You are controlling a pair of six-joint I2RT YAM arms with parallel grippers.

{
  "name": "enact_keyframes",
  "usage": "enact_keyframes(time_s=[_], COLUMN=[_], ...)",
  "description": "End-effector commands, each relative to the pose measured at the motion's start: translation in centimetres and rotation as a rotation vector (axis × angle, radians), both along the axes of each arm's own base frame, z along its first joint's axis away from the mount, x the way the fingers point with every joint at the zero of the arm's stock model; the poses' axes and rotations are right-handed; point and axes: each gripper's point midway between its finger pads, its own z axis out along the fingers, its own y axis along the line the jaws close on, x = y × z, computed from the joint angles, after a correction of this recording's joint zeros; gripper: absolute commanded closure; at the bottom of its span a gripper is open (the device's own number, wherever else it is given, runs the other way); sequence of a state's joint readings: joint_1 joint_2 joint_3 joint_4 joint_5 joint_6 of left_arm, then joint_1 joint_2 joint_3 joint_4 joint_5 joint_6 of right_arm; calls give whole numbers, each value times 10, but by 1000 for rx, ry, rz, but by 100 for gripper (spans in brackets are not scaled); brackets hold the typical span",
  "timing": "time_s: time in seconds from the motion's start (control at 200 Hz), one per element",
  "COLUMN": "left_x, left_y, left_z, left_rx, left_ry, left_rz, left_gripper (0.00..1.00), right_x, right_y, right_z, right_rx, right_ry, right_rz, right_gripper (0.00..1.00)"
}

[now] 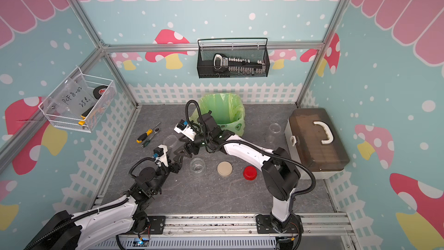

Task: Empty moldy peanuts from jars
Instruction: Place the jar at the center of the board.

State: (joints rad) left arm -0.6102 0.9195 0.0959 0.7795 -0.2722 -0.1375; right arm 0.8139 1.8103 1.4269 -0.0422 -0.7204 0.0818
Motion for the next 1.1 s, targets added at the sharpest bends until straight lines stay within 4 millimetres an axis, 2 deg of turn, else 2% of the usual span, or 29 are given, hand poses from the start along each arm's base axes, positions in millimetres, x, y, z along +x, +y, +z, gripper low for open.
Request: enact_keyframes(time_s=[0.0,0.285,0.415,0.505,0.515,0.54,0.72,0.87,1.001,1.091], left_x=[-4,-4,-5,-8,-8,-9,-15,-15,-14,-14], left_y=[-6,-11,-10,-9,-8,-8,-2,-2,-3,-4], left_z=[-1,-4,-1,5,6,7,17,15,13,13], left_rx=[21,29,26,20,20,19,9,16,21,24], left_ry=[-4,3,-2,-11,-12,-14,-34,-25,-19,-13], left_rz=[-40,-62,-62,-65,-65,-65,-59,-59,-62,-67], left_gripper=[46,46,46,46,46,46,45,43,38,33], right_x=[-7,-11,-17,-24,-23,-23,-28,-31,-28,-24], right_y=[16,25,29,29,31,33,37,39,40,40], right_z=[16,17,11,14,3,-2,-7,-6,-7,-7], right_rx=[59,74,57,39,20,7,-11,-7,-12,-16], right_ry=[-18,7,35,39,56,64,69,78,75,76], right_rz=[44,78,112,140,142,147,172,186,169,152], right_gripper=[25,22,16,11,11,11,18,25,35,36])
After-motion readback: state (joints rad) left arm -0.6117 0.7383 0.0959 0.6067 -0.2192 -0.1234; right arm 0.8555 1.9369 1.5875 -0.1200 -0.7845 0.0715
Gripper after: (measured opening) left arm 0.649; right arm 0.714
